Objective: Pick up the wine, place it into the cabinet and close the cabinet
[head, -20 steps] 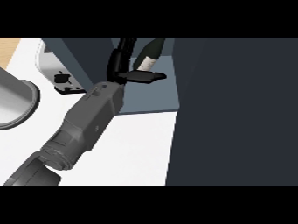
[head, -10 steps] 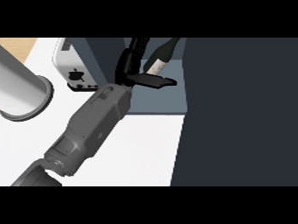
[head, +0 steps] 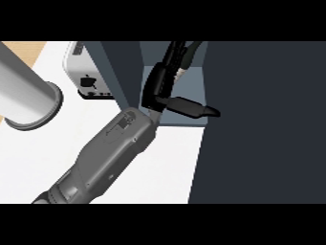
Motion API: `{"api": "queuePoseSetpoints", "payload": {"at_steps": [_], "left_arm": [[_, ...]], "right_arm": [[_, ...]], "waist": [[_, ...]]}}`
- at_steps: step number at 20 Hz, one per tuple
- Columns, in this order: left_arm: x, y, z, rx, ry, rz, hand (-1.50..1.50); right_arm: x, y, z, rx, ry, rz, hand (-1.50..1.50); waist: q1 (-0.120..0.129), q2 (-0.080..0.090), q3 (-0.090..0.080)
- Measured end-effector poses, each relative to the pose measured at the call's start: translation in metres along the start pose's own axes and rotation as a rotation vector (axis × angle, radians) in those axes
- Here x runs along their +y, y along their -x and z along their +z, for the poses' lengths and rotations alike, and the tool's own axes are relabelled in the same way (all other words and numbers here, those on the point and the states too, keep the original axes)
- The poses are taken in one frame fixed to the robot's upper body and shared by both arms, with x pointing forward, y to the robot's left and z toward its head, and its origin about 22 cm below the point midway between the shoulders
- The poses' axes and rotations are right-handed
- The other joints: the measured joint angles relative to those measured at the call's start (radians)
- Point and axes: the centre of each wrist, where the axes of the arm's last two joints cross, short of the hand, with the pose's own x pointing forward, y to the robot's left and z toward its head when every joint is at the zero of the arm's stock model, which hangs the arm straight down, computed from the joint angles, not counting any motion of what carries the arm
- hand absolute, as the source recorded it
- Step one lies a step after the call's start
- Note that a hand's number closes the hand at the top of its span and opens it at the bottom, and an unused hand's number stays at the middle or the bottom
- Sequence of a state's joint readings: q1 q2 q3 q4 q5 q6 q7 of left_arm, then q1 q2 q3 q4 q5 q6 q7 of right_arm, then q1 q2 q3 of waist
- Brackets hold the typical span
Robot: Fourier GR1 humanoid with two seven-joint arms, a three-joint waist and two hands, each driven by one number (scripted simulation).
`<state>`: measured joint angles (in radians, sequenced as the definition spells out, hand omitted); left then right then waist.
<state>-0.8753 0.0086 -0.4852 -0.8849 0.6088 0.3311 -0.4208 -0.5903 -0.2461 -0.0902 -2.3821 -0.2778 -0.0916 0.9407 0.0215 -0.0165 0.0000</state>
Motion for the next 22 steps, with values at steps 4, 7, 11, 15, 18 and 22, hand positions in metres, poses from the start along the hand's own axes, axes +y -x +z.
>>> {"api": "queuePoseSetpoints", "payload": {"at_steps": [4, 7, 11, 15, 18, 22], "left_arm": [[-0.018, -0.013, 0.024, 0.001, -0.035, 0.005, -1.5], [-0.028, -0.017, 0.046, 0.005, -0.076, 0.006, -1.5], [-0.043, -0.021, 0.078, 0.007, -0.116, 0.027, -1.5], [-0.059, -0.03, 0.109, -0.003, -0.146, 0.094, 1.5], [-0.064, -0.045, 0.134, -0.014, -0.151, 0.146, 1.5], [-0.056, -0.052, 0.166, -0.009, -0.129, 0.177, 1.5]], "right_arm": [[0.003, -0.004, -0.002, -0.004, -0.01, 0.003, -1.5], [0.004, -0.003, -0.001, -0.003, -0.01, 0.003, -1.5], [0.004, -0.003, -0.002, -0.011, -0.008, 0.008, -1.5], [0.009, -0.003, -0.001, -0.016, -0.01, 0.005, -1.5], [0.01, 0.0, 0.0, -0.013, -0.008, 0.014, -1.5], [0.01, 0.0, 0.0, -0.009, -0.005, 0.023, -1.5]], "waist": [[-0.003, 0.003, 0.0], [-0.01, 0.007, 0.001], [-0.013, 0.011, 0.001], [-0.016, 0.011, 0.0], [-0.014, 0.011, 0.0], [-0.016, 0.012, 0.0]]}}
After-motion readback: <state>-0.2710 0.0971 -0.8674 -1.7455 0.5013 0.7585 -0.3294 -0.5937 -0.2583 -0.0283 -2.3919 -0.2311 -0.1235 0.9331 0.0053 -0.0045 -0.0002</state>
